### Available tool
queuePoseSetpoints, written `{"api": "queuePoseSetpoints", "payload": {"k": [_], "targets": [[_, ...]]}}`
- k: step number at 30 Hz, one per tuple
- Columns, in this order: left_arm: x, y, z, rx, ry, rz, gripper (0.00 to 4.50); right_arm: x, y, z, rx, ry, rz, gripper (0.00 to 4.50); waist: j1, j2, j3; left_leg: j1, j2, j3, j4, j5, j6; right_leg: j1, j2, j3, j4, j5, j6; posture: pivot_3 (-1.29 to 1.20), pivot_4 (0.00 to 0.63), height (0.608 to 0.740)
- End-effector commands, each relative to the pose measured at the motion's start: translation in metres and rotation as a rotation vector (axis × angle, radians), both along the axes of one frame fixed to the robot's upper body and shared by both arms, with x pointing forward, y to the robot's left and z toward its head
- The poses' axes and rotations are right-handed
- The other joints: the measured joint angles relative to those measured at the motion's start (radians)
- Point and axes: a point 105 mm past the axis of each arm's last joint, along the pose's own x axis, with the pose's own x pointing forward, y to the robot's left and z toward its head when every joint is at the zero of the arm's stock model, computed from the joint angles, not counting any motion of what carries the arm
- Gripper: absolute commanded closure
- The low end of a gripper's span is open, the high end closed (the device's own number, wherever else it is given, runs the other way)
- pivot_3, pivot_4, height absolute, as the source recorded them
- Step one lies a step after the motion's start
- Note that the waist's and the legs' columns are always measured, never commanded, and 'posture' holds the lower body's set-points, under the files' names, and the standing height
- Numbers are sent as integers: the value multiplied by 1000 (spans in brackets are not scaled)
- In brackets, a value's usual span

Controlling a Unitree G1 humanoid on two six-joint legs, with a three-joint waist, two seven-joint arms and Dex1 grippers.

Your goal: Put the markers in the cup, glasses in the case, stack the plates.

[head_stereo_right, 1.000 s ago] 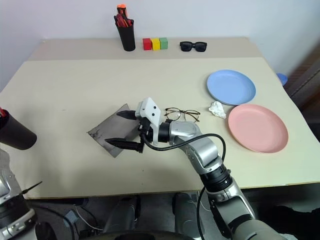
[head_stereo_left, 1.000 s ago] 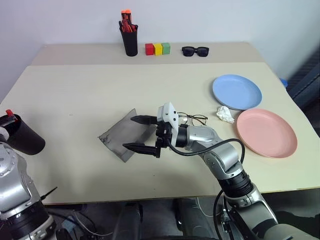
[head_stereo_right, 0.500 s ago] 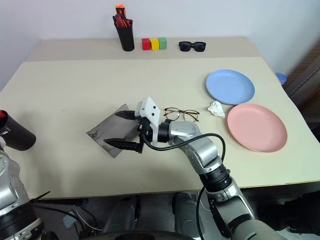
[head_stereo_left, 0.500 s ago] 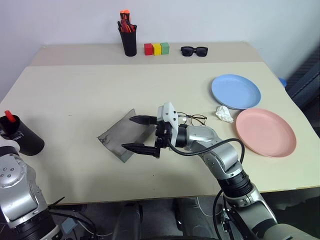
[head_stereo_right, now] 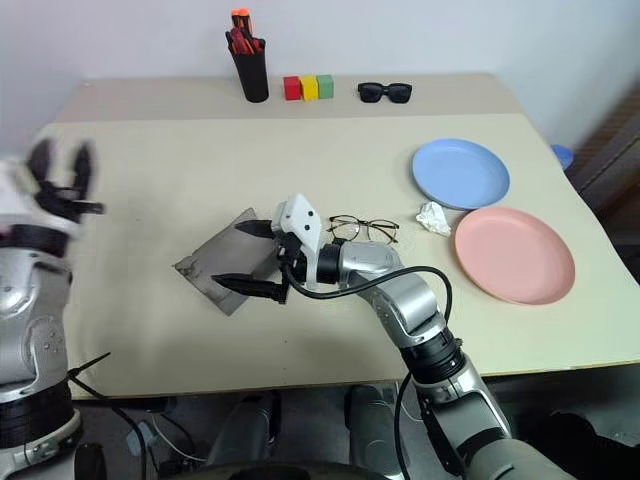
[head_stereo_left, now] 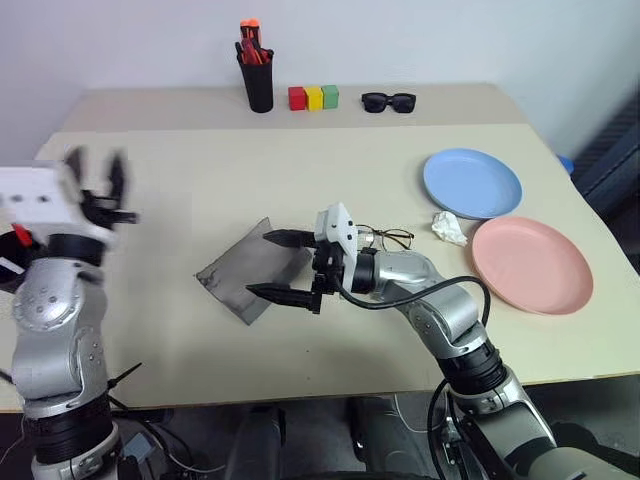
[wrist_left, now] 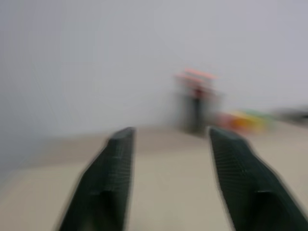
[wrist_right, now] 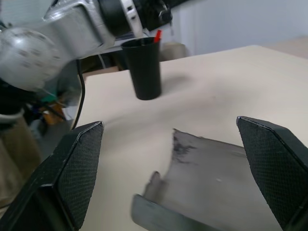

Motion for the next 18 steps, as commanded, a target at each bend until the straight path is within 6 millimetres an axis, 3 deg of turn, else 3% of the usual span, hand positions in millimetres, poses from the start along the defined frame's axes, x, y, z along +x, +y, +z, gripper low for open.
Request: {"api": "queuePoseSetpoints", "payload": {"k": [1, 6, 11, 14, 18], "targets": [[-21, -51, -26, 46, 263, -373, 92, 4, -17, 13, -9, -73, -31, 0, -10, 0, 0, 0, 0, 0, 0, 0, 0, 0, 0, 0, 0, 0, 0, 0, 150, 740], [-35, -60, -78, 251, 634, -500, 34, 13, -68, 2, -149, -89, -120, 0, -15, 2, 1, 0, 0, 0, 0, 0, 0, 0, 0, 0, 0, -2, -3, 0, 150, 740], [-47, -83, -95, 265, 781, -650, 34, 12, -107, -6, -282, -115, -203, 0, -12, 2, 1, -1, 0, 0, 0, 0, 1, 0, 0, 1, -1, -3, -4, 0, 150, 740], [-37, -78, -110, 287, 825, -581, 900, 12, -109, -8, -293, -123, -233, 0, -21, 2, 2, 0, 0, 1, 0, 0, 1, 0, 0, 1, -1, -3, -4, 0, 150, 740], [-25, -72, -122, 354, 813, -529, 2861, 8, -108, -7, -284, -128, -258, 0, -17, 3, 2, 0, 0, 0, 0, 0, 1, 0, 1, 1, 0, -3, -3, 0, 150, 740]]}}
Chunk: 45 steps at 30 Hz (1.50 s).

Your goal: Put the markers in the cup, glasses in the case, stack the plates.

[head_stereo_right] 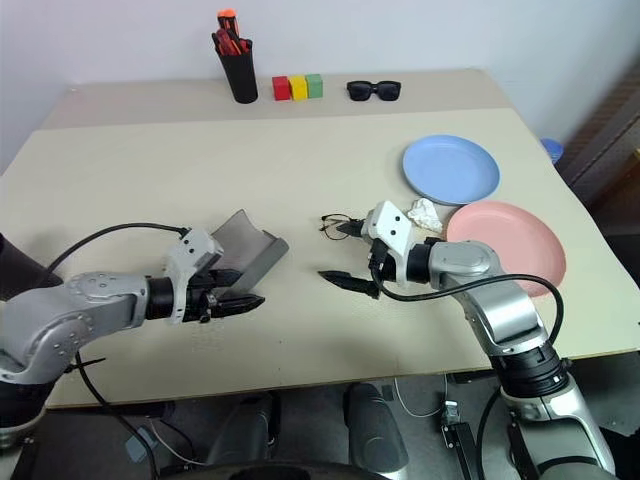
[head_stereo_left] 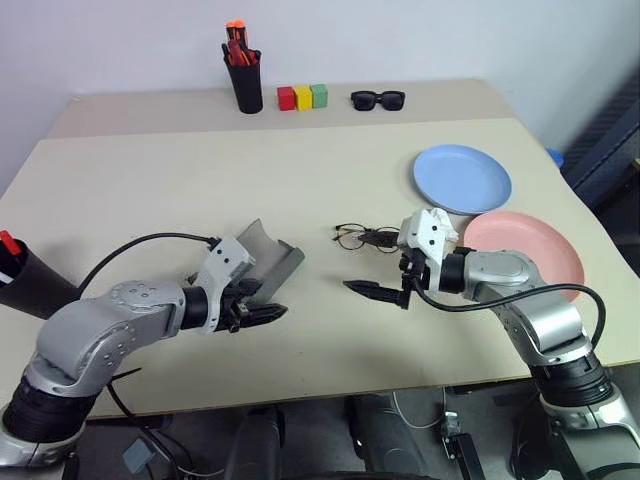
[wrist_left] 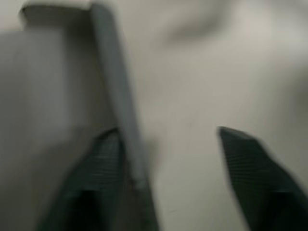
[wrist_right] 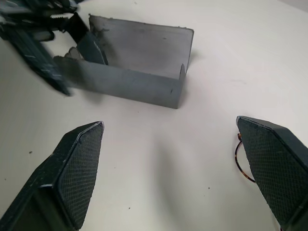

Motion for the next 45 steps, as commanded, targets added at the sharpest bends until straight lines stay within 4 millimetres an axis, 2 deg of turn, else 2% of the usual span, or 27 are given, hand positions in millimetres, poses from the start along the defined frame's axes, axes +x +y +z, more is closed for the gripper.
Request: {"api": "queuePoseSetpoints", "payload": {"k": [1, 3, 9, 12, 15, 18, 23, 25, 28, 32, 35, 42, 45], "targets": [[11, 4, -4, 65, -69, -7, 3356, -7, 3, 15, 18, -72, -2, 0, 3, 0, 0, 0, 0, 0, 0, 0, 0, 0, 0, 0, 0, 0, 0, 0, 150, 740], [13, 3, -7, 92, -97, -48, 4459, -9, 2, 14, 16, -75, -15, 0, 11, 0, 0, -1, 0, 0, 1, 0, 0, 0, -1, 0, -1, 0, 0, 0, 150, 740], [29, 6, -4, 216, -328, -311, 4459, -10, -4, 11, -22, -71, -71, 0, 26, 0, 0, -1, 0, 1, 1, 0, 0, 0, -1, 0, -2, 0, -1, 0, 150, 740], [37, 11, -4, 270, -380, -405, 4459, 2, -14, 5, -98, -72, -145, 0, 28, 0, 0, -1, 0, 1, 1, 0, 0, 0, -1, 0, -2, 0, -1, 0, 150, 740], [39, 9, 2, 244, -404, -491, 4459, 21, -28, 6, -152, -112, -229, 0, 25, 0, 0, -1, 0, 2, 1, 0, 0, 0, -1, 0, -2, 0, -1, 0, 150, 740], [41, 5, 4, 230, -409, -549, 3506, 36, -40, 5, -208, -121, -289, 0, 25, 1, 0, -1, 0, 2, 1, 0, 0, 0, -1, 0, -2, 0, -1, 0, 150, 740], [49, -1, 10, 250, -488, -568, 990, 51, -43, 7, -279, -153, -299, 0, 25, 1, 0, -2, 0, 2, 1, 0, 1, 0, -1, 0, -2, 0, 0, 0, 150, 740], [54, -1, 21, 237, -545, -544, 30, 57, -42, 5, -335, -190, -288, 0, 24, 1, 0, -2, 0, 2, 1, 0, 1, 0, -1, 1, -2, 0, 1, 0, 150, 740], [52, 4, 39, 175, -596, -470, 30, 70, -40, 3, -411, -252, -271, 0, 20, 1, 0, -2, 0, 2, 1, 0, 1, 0, -1, 0, -1, 1, 2, 0, 150, 740], [38, 15, 47, 70, -572, -350, 30, 85, -42, -4, -475, -293, -273, 0, 22, 1, 0, -1, 0, 2, 1, -1, 2, 0, -1, 0, -1, 2, 4, 0, 150, 740], [26, 24, 48, -2, -537, -245, 0, 93, -43, -9, -495, -303, -274, 781, 21, 1, 0, -1, 0, 1, 1, -1, 2, 0, -1, 0, -1, 2, 4, 0, 150, 740], [5, 44, 38, -45, -481, -36, 0, 92, -34, -13, -494, -306, -215, 4459, 23, 2, 0, -1, 0, 1, 2, -1, 3, 0, -1, 0, -1, 2, 4, 0, 150, 740], [0, 50, 33, -47, -472, 29, 0, 91, -31, -10, -494, -318, -204, 4459, 21, 1, 0, -1, 0, 1, 2, -1, 3, 0, -1, 0, -1, 2, 3, 0, 150, 740]]}}
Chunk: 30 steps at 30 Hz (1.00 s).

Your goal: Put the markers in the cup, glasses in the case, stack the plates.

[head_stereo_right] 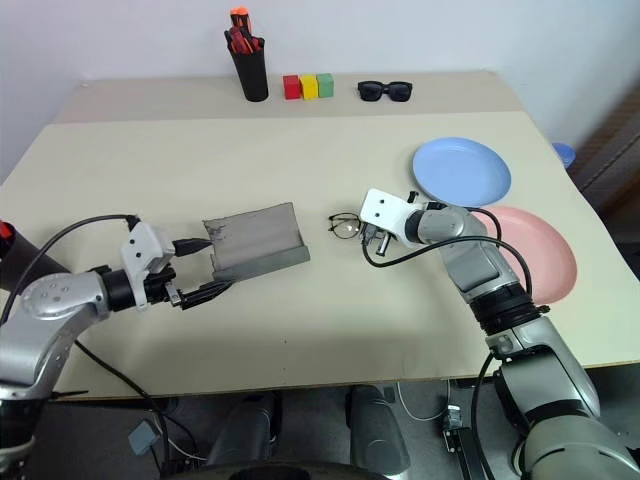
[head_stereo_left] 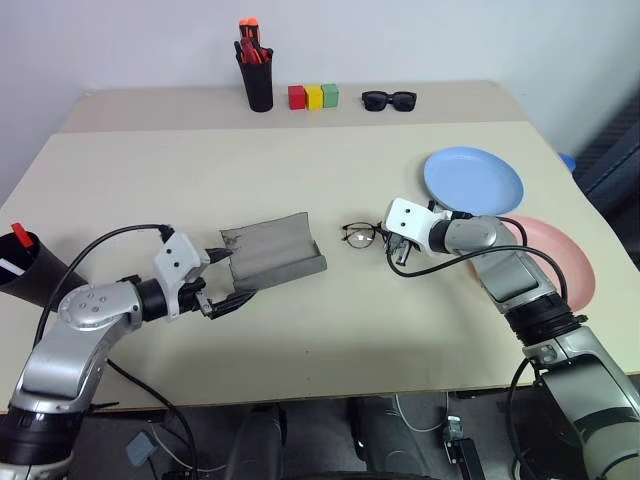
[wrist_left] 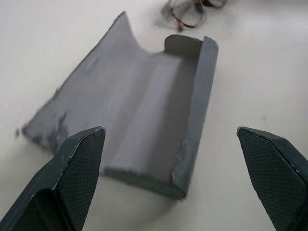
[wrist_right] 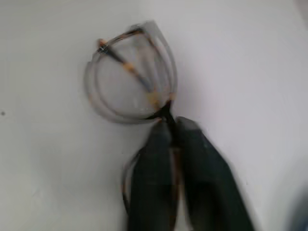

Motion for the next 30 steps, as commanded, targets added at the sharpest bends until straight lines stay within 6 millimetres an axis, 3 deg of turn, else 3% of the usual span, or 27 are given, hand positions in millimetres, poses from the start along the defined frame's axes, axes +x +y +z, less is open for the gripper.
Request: {"api": "queuePoseSetpoints", "payload": {"k": [1, 5, 8, 10, 13, 18, 22, 30], "targets": [[-4, 4, 11, -13, -45, 53, 0, -1, 6, 10, 2, -35, 31, 4459, -1, 1, 0, 0, 0, 0, 0, 0, 0, 0, 0, 0, 0, -1, -1, 0, 150, 740], [-12, 21, 0, -34, -49, 187, 0, -5, 18, 36, 15, -129, 83, 4459, -4, 1, 0, 0, 0, 0, 0, 0, 0, 0, 0, 0, 0, -1, -2, 0, 150, 740], [-19, 33, -13, -85, -21, 280, 0, -26, 60, 74, 170, -152, 238, 4459, -6, 1, 0, 0, 0, 0, -1, 0, 0, 0, 0, 0, 1, -1, -1, 0, 150, 740], [-24, 38, -19, -101, -21, 313, 0, -40, 86, 86, 230, -143, 324, 4459, -12, 1, 1, 1, 0, 0, -1, 0, 0, -1, 0, 0, 1, 0, -1, 0, 150, 740], [-29, 47, -24, -116, -39, 356, 0, -55, 126, 89, 292, -102, 417, 4459, -14, 0, 0, 1, 0, 0, -1, 0, 0, 0, 0, 0, 2, 0, -1, 0, 150, 740], [-35, 55, -20, -121, -59, 369, 0, -58, 172, 69, 295, -58, 464, 4459, -12, 1, 0, 1, 0, 0, -1, 0, 0, 0, 0, 0, 2, -2, -3, 0, 150, 740], [-37, 52, -12, -124, -65, 357, 0, -47, 177, 43, 189, -85, 447, 4459, -8, 0, -1, 0, 0, 0, 0, 0, 0, 0, 0, 0, 1, -2, -4, 0, 150, 740], [-38, 42, -4, -116, -72, 354, 0, -48, 157, 27, 112, -22, 436, 4459, -16, 0, 0, 1, 0, 0, -1, 0, 0, -1, 0, 0, 1, -1, -3, 0, 150, 740]]}}
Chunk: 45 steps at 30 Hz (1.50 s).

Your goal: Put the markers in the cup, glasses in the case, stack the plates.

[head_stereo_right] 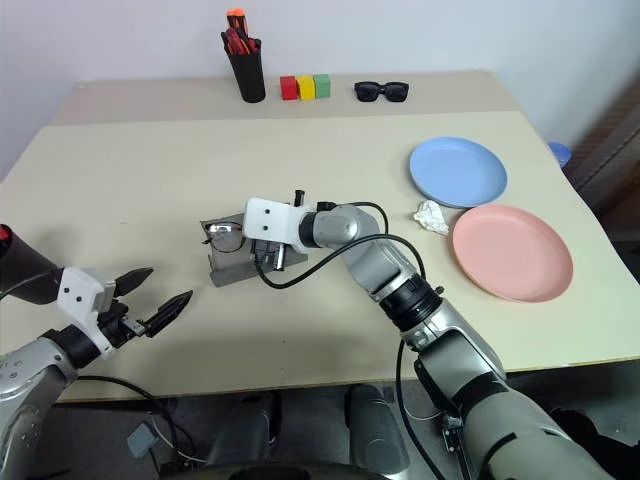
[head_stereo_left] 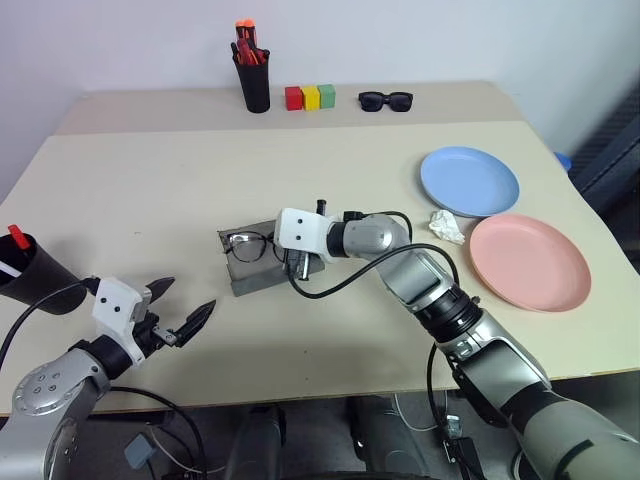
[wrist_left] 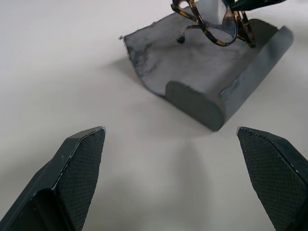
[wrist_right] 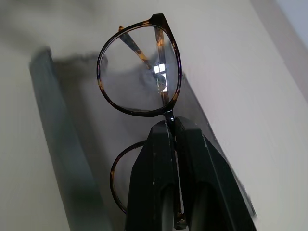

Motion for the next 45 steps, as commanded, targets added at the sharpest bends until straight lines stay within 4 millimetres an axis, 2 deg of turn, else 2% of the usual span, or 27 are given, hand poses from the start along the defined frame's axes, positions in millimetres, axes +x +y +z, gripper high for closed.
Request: {"api": "queuePoseSetpoints", "payload": {"k": [1, 2, 3, 6, 7, 8, 10, 12, 16, 19, 23, 26, 28, 34, 41, 45], "targets": [[1, -6, 14, 18, -41, -10, 0, -10, -4, 9, -5, -14, 45, 4459, -4, 0, 0, 0, 0, 0, 0, 0, 0, 0, 0, 0, 0, 0, 0, 0, 150, 740], [4, -8, 16, 8, -41, -8, 0, -13, -4, 11, 3, -11, 55, 3867, -4, 0, 0, 0, 0, 0, 0, 0, 0, 0, 0, 0, 0, 0, 0, 0, 150, 740], [8, -9, 19, -14, -43, -4, 0, -15, -3, 15, 17, -7, 63, 3611, -4, 0, 0, 0, 0, 0, 0, 0, 0, 0, 0, 0, 0, 0, 0, 0, 150, 740], [21, -12, 30, -63, -60, 2, 0, -17, -1, 26, 52, -30, 56, 2178, -6, 0, 0, 0, 0, 0, 1, 0, 0, 0, 0, 0, 0, 0, 0, 0, 150, 740], [27, -14, 35, -77, -67, 7, 515, -17, -2, 29, 63, -34, 50, 1645, -7, 0, 0, 0, 0, 0, 1, 0, 0, 0, 0, 0, 1, 0, 0, 0, 150, 740], [33, -16, 41, -93, -85, 2, 784, -17, -2, 31, 73, -38, 44, 1606, -7, 0, 0, 0, 0, 0, 1, 0, 0, 0, 0, 0, 1, 1, 2, 0, 150, 740], [47, -19, 53, -129, -102, 9, 1724, -17, -6, 35, 87, -49, 31, 1606, -6, 0, 0, 0, 0, -1, 1, 0, 0, 0, 0, 0, 1, 2, 4, 0, 150, 740], [62, -25, 57, -126, -83, 11, 2707, -18, -11, 37, 96, -52, 23, 1606, -4, 0, 0, 0, 0, -1, 1, 0, 0, 0, 0, 0, 1, 2, 4, 0, 150, 740], [98, -41, 60, -101, -22, 17, 2707, -29, -24, 41, 125, -60, 48, 1606, 5, 0, 0, 0, -1, -1, 1, 0, 0, 1, 0, 0, 1, 2, 4, 0, 150, 740], [120, -44, 58, -185, 79, 66, 2707, -37, -39, 44, 136, -65, 59, 1606, 16, 0, 0, -1, -1, -1, 2, 0, 0, 1, 0, 0, 1, 2, 4, 0, 150, 740], [155, -47, 64, -263, 153, 154, 2707, -52, -74, 42, 123, -21, 50, 1606, 18, -1, 0, -1, -1, -2, 2, 0, 0, 1, 0, -1, 1, 2, 5, 0, 150, 740], [162, -56, 44, -145, 250, 92, 2707, -51, -100, 41, 142, 11, -48, 1606, 14, -1, 0, -1, -1, -2, 2, 0, 0, 1, 0, -1, 1, 2, 5, 0, 150, 740], [163, -58, 34, -120, 308, 44, 2707, -48, -115, 41, 157, 21, -120, 1606, 11, -1, 0, 0, -1, -1, 1, 0, 0, 0, 0, -1, 1, 2, 5, 0, 150, 740], [148, -53, 28, -69, 350, -101, 2707, -38, -150, 42, 117, -19, -268, 1606, 10, 0, 0, 0, -1, -1, 1, 0, 0, 0, 0, 0, 1, 2, 5, 0, 150, 740], [105, -66, 31, 47, 295, -330, 2707, -19, -180, 41, 85, -60, -396, 1606, 15, 0, 0, 0, -1, 0, 0, 0, 0, 0, 0, 0, 0, 2, 5, 0, 150, 740], [81, -76, 31, 101, 241, -426, 2707, 0, -199, 36, 81, -74, -518, 1606, 18, 0, 0, -1, -1, 0, 1, 0, 0, 0, 0, 0, -1, 0, 2, 0, 150, 740]]}}
